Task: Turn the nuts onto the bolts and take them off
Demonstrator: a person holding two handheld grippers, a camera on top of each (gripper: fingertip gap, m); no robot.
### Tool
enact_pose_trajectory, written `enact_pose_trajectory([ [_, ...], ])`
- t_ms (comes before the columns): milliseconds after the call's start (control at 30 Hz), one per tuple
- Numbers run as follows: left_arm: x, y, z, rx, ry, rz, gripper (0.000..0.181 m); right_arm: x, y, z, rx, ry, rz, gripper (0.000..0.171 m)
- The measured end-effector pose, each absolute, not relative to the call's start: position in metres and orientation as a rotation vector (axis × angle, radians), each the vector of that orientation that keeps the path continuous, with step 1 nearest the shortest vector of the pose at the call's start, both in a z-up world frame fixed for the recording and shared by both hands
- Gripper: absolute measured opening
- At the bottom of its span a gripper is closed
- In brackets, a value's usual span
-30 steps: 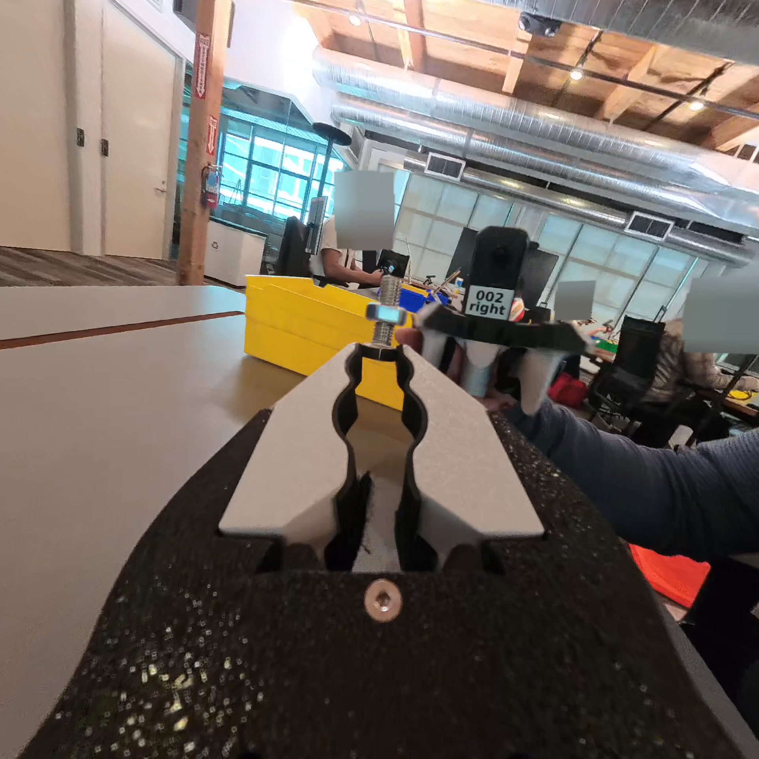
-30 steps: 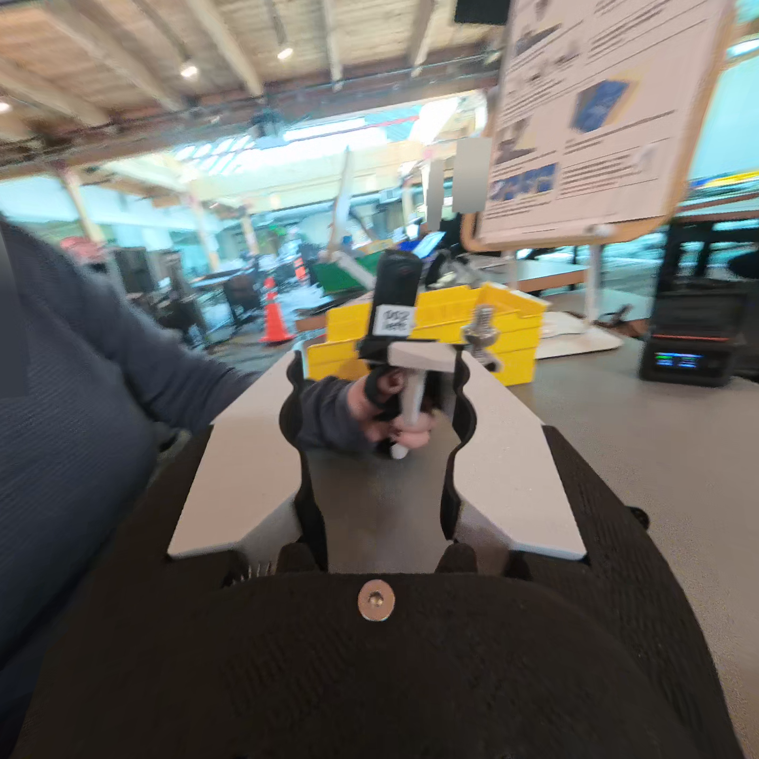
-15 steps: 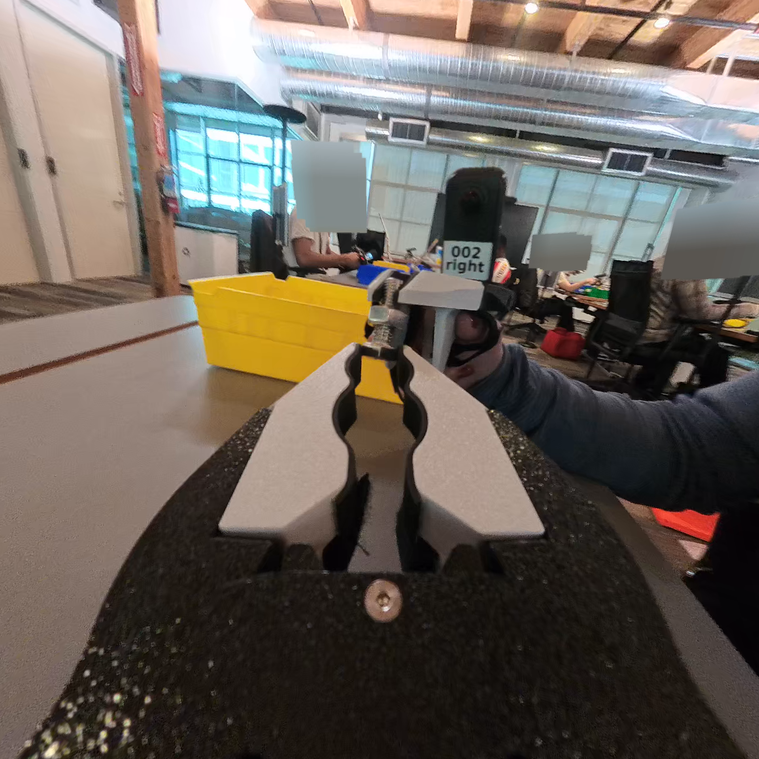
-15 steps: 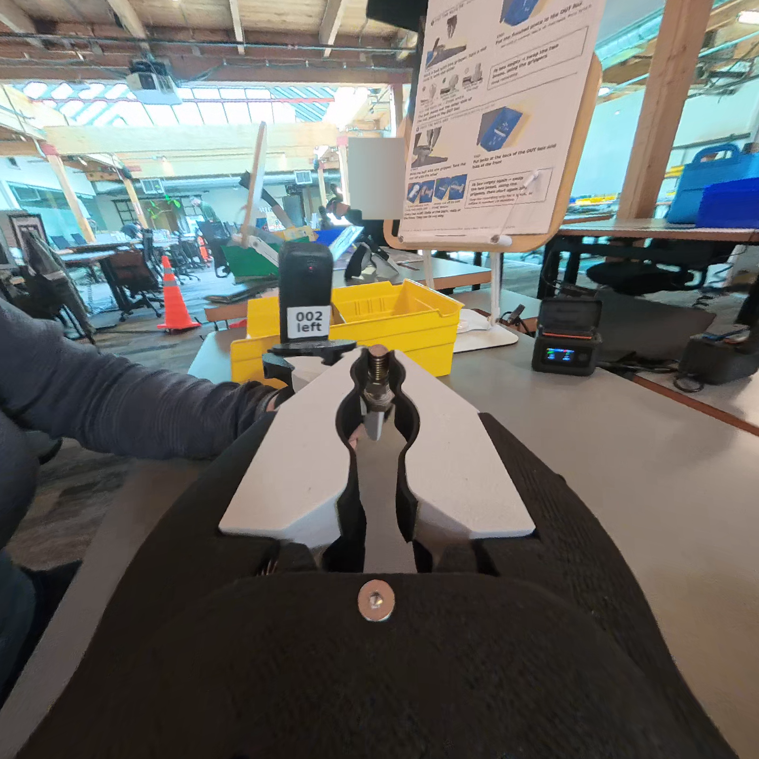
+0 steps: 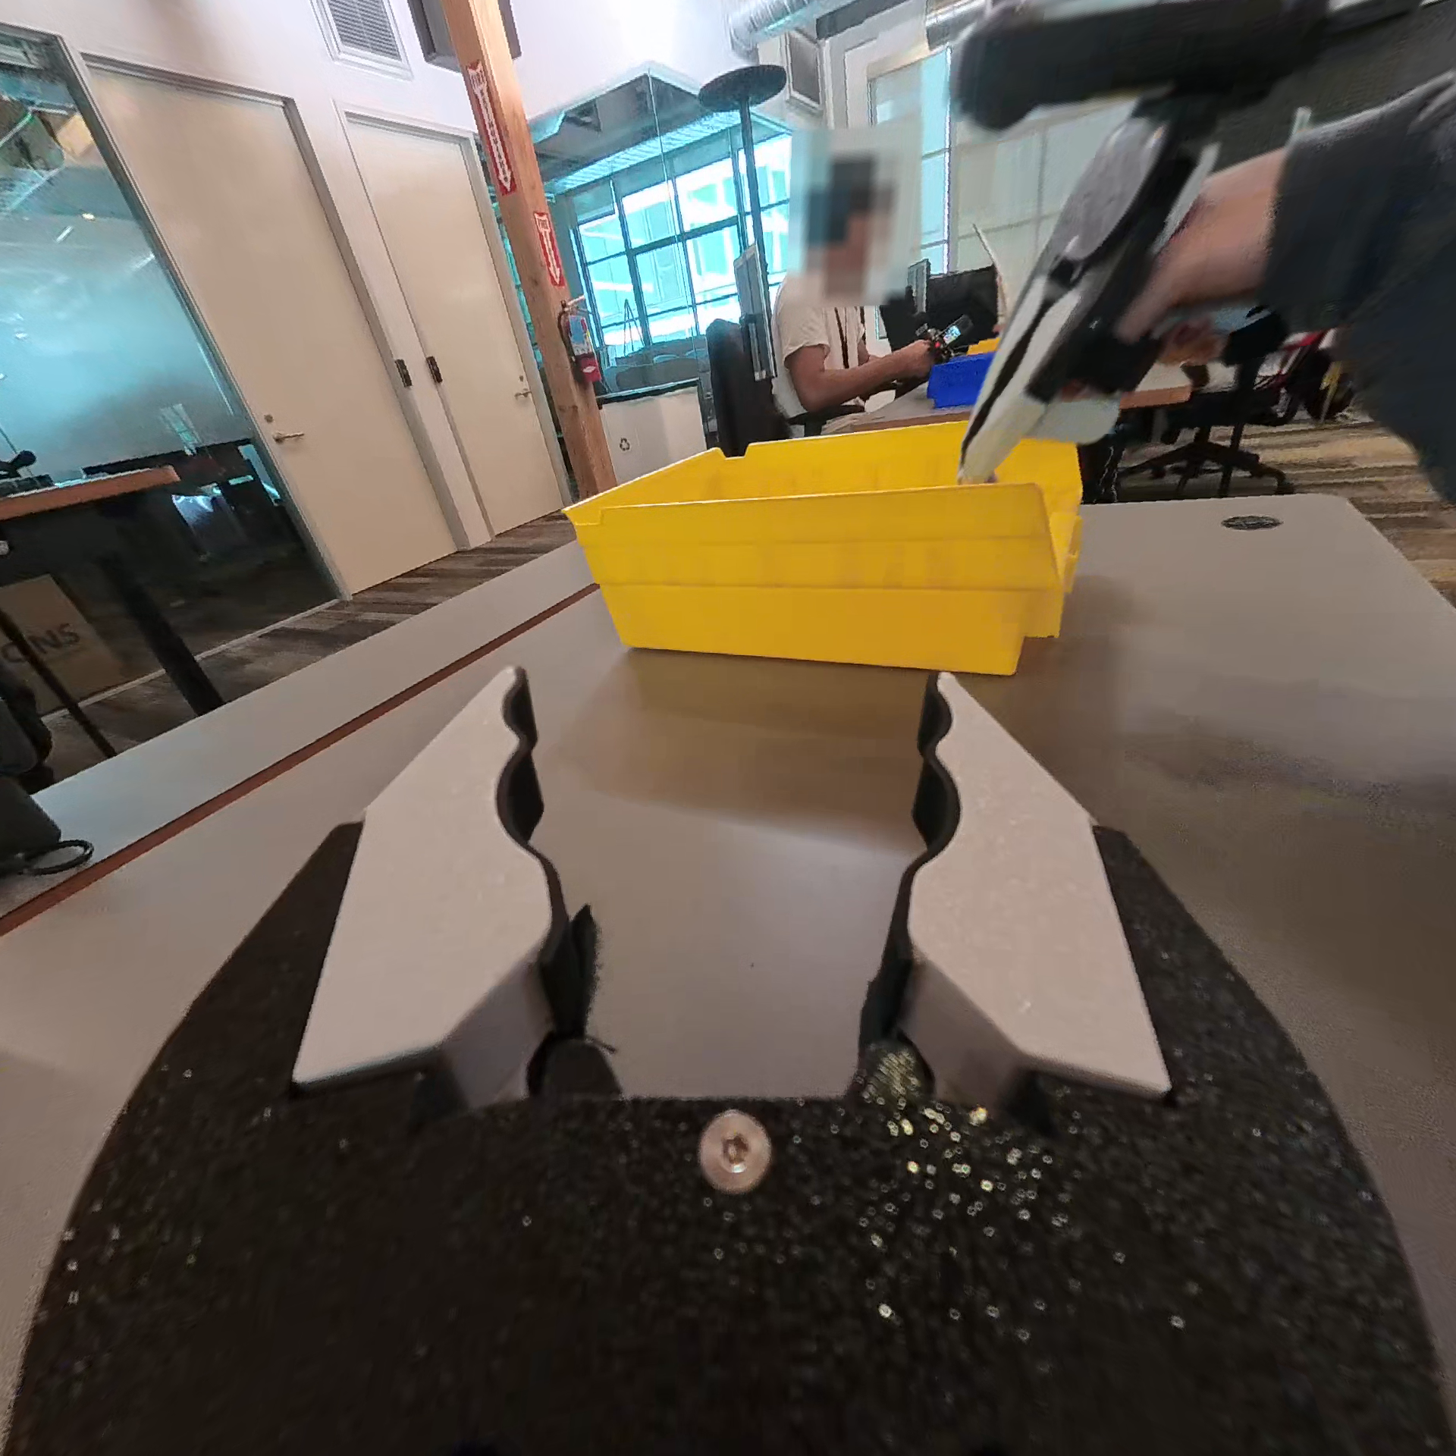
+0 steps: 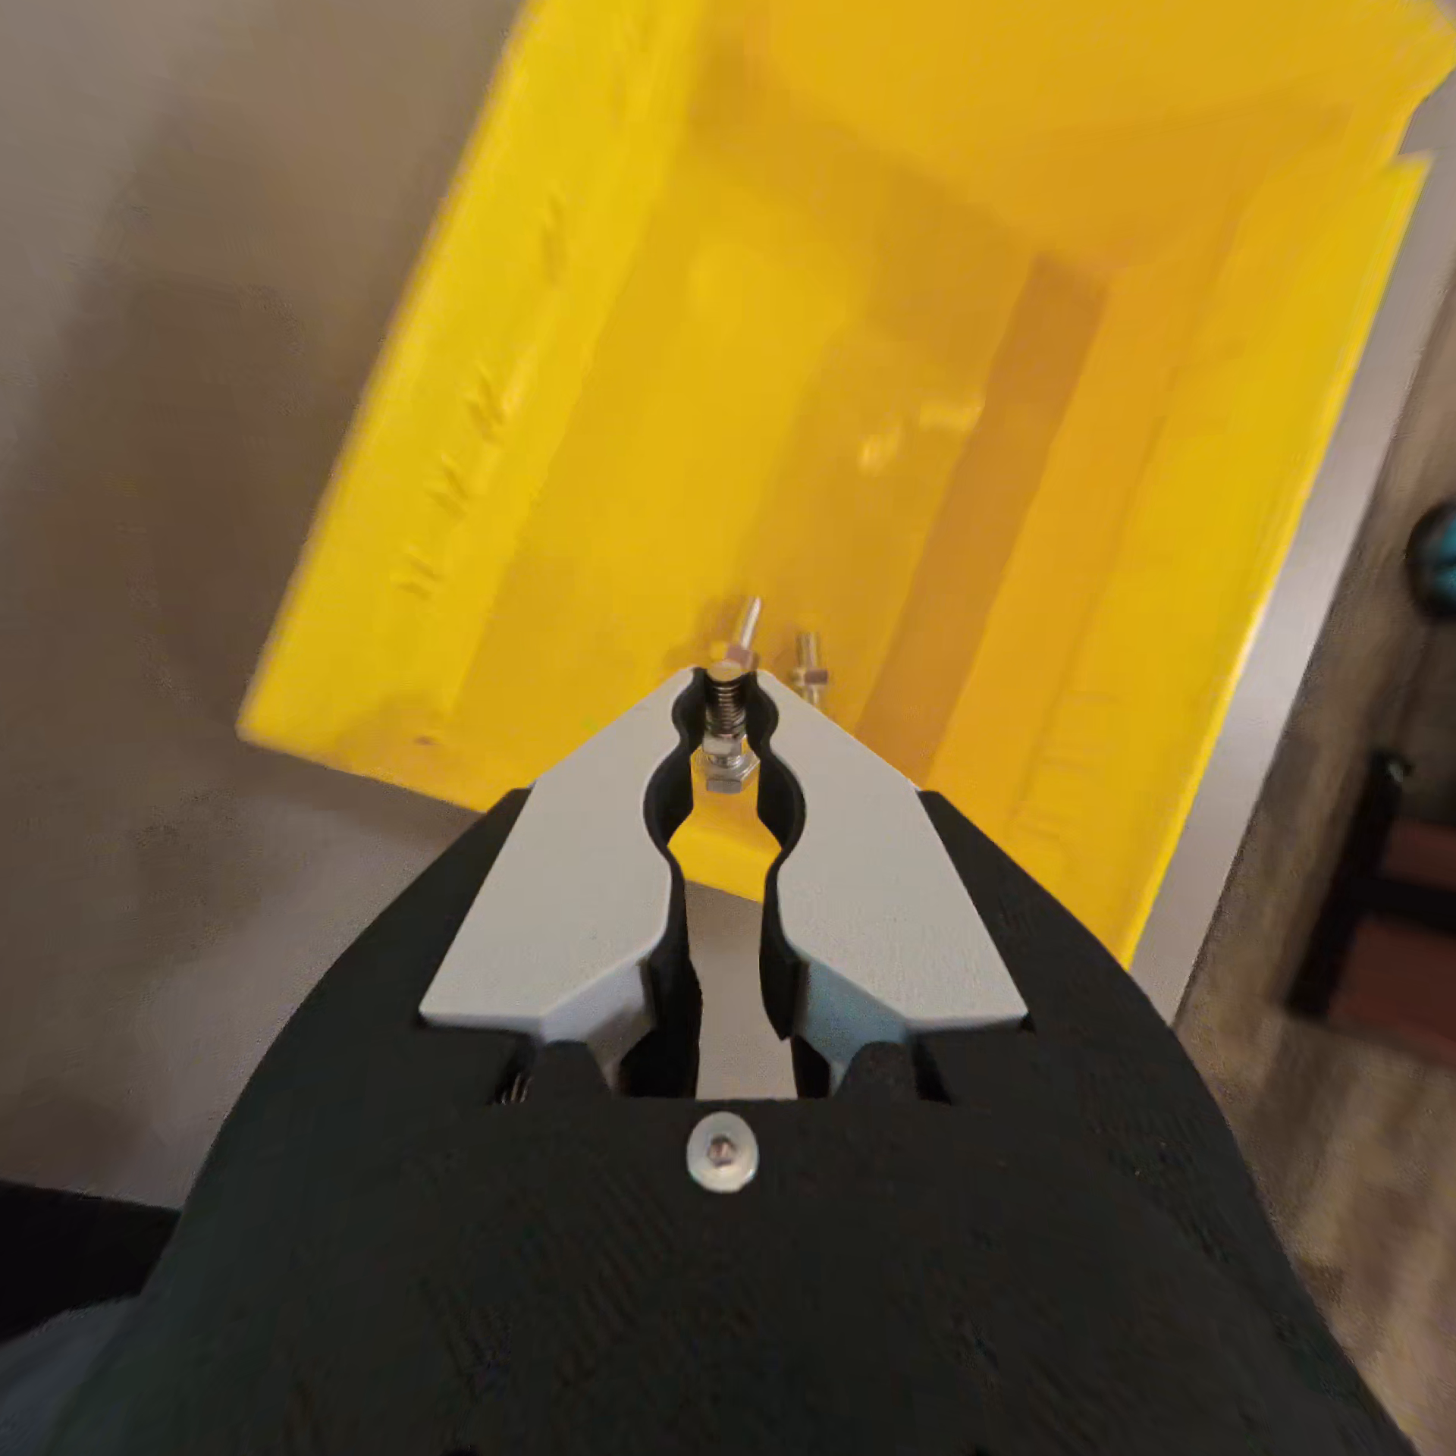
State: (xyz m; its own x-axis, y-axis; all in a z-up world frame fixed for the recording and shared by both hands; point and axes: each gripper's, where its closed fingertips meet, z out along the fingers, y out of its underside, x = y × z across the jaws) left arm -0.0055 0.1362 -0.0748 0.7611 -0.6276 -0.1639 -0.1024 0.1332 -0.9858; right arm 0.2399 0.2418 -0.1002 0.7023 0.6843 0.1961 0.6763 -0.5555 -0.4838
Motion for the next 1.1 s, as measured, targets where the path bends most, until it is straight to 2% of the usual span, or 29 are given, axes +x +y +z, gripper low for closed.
enact_pose_trajectory([
  [267,-0.007,0.14,-0.079,-1.448,0.619,-0.462,0.094,0.264,0.258,-0.167,-2.729,-1.098,-0.051,0.008],
  [333,-0.008,0.141,-0.08,-1.455,0.613,-0.469,0.096,0.263,0.264,-0.167,-2.701,-1.071,-0.06,0.016],
  [400,-0.009,0.143,-0.081,-1.461,0.598,-0.471,0.098,0.256,0.273,-0.144,-2.57,-0.969,-0.089,0.037],
  [433,-0.01,0.143,-0.08,-1.46,0.59,-0.473,0.098,0.249,0.278,-0.124,-2.457,-0.908,-0.09,0.04],
  [633,-0.021,0.145,-0.071,-1.422,0.531,-0.436,0.097,0.131,0.243,0.051,-1.489,-0.55,0.381,0.04],
  [733,-0.027,0.145,-0.067,-1.404,0.508,-0.41,0.096,0.073,0.201,0.087,-1.057,-0.439,0.537,0.038],
  [800,-0.032,0.144,-0.063,-1.389,0.485,-0.392,0.095,0.03,0.186,0.062,-0.927,-0.442,0.574,0.035],
  [933,-0.045,0.145,-0.057,-1.361,0.432,-0.36,0.09,-0.042,0.189,-0.029,-1.018,-0.764,0.555,0.043],
  [1000,-0.051,0.148,-0.059,-1.375,0.409,-0.335,0.087,-0.044,0.197,-0.047,-1.077,-0.764,0.601,0.041],
  [1100,-0.052,0.147,-0.057,-1.371,0.391,-0.365,0.087,-0.036,0.203,-0.045,-1.083,-0.724,0.617,0.037],
])
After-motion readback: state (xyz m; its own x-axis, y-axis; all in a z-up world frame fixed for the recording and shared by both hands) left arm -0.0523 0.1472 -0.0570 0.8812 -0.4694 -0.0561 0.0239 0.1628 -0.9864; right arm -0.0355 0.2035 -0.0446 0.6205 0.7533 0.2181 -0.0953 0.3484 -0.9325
